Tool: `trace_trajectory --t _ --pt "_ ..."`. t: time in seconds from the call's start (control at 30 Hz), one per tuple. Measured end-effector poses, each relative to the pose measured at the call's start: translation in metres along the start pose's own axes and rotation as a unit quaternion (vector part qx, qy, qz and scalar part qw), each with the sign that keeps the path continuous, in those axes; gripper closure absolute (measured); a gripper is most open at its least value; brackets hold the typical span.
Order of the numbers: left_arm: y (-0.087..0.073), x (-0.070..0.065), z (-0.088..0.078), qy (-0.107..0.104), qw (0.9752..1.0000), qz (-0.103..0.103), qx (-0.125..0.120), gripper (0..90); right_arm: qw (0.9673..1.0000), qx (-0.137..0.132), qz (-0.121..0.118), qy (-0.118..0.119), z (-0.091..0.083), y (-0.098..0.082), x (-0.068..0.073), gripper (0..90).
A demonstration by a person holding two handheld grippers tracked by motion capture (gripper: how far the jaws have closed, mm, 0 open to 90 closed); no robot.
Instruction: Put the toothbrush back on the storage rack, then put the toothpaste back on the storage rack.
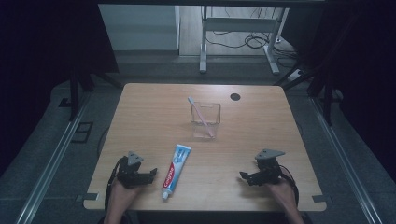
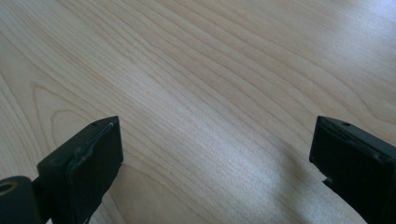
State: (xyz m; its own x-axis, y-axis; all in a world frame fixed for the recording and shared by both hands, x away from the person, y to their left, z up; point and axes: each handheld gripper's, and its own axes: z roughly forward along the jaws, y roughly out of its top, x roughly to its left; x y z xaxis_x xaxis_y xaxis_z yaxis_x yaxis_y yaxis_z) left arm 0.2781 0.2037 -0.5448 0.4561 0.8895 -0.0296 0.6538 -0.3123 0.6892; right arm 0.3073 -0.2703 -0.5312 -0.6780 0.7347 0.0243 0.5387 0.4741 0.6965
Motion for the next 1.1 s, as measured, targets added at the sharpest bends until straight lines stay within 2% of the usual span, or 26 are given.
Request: trace_trajectory --t 0.3,0.47,0.7,0.9,1.1 --pt "0.000 0.001 -0.001 -0.001 1.0000 0.001 0.000 14.3 0.9999 0.001 0.010 -0.009 0.001 -0.009 -0.005 2.5" --pt "0.002 0.001 -0.002 -0.004 1.0000 -0.001 0.004 17.5 0.9999 0.000 0.005 -0.015 0.002 -0.012 -0.006 2.5" --pt "0.006 0.000 -0.010 -0.008 0.9998 -0.009 -0.013 17.6 0.9998 -0.006 0.003 -0.020 0.004 -0.013 -0.006 0.8" --pt "0.012 -0.003 -0.014 -0.014 0.9997 -0.003 -0.019 20.9 0.9998 -0.006 0.003 -0.019 0.004 -0.013 -0.006 0.7" --pt "0.020 -0.012 -0.016 -0.037 0.9989 0.018 -0.025 29.0 0.9998 -0.006 0.003 -0.020 0.004 -0.013 -0.006 0.7"
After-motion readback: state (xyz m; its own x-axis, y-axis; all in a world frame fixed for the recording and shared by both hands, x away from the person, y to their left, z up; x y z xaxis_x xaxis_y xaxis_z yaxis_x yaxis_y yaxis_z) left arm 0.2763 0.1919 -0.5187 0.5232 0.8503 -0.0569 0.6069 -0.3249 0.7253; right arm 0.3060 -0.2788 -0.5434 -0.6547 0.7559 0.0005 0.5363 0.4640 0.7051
